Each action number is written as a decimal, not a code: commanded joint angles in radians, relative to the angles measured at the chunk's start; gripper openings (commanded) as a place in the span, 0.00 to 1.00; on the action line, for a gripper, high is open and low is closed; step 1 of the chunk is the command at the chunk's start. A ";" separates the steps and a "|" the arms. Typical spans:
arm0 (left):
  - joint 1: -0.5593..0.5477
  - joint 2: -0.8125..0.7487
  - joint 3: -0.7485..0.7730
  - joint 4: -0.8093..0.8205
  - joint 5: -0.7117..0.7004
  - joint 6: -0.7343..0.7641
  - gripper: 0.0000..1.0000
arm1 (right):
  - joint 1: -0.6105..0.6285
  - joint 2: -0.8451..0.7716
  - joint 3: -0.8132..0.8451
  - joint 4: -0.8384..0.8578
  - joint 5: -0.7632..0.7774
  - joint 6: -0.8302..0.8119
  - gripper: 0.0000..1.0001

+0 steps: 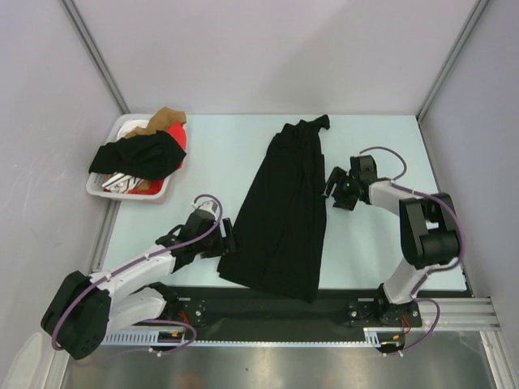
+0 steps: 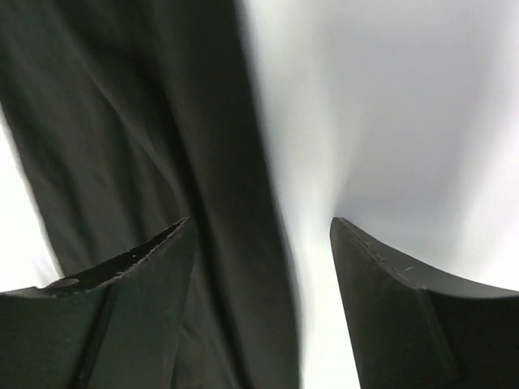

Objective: Fold and stack the tank tops
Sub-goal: Fold the tank top

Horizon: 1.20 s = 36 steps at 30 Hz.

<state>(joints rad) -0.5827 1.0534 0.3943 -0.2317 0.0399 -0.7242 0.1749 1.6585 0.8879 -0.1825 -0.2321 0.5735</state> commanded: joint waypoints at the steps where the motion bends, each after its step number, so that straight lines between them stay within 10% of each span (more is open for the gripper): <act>1: 0.006 0.019 -0.060 0.038 0.029 0.005 0.80 | -0.029 0.113 0.101 0.135 -0.076 -0.023 0.71; 17: 0.007 0.066 -0.129 0.105 0.054 -0.024 0.64 | -0.103 0.552 0.495 0.250 -0.191 0.066 0.55; 24: 0.007 0.062 -0.147 0.106 0.049 -0.029 0.52 | -0.123 0.607 0.551 0.233 -0.124 0.103 0.04; 36: 0.001 0.082 -0.207 0.180 0.094 -0.063 0.44 | -0.212 0.624 0.697 0.034 -0.024 0.083 0.00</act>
<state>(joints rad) -0.5800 1.0874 0.2485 0.0826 0.1154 -0.7872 -0.0010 2.2410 1.5314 -0.0570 -0.3298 0.6804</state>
